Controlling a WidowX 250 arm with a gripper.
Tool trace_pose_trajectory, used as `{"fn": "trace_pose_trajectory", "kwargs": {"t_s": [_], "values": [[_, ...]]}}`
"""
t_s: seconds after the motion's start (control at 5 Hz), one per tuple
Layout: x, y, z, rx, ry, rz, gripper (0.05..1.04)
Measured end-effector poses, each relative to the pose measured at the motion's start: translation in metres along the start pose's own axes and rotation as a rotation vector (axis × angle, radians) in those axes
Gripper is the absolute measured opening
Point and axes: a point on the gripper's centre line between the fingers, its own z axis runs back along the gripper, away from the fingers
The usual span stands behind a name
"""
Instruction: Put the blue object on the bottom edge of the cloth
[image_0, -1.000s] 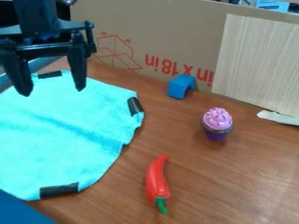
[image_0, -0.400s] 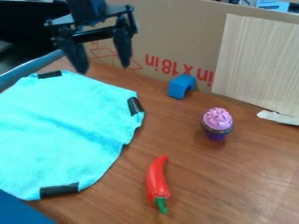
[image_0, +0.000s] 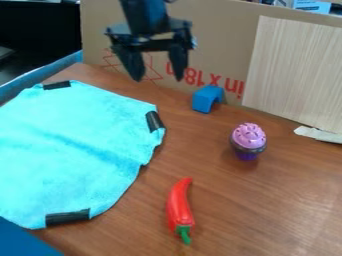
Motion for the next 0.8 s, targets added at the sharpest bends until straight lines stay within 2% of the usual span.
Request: {"fn": "trace_pose_trajectory", "kwargs": {"t_s": [0.4, 0.6, 0.8], "values": [[0.033, -0.011, -0.054, 0.166, -0.088, -0.019, 0.999], [0.047, -0.011, -0.075, 0.224, -0.107, -0.061, 0.999], [0.060, -0.010, -0.096, 0.251, -0.091, -0.076, 0.998]]}}
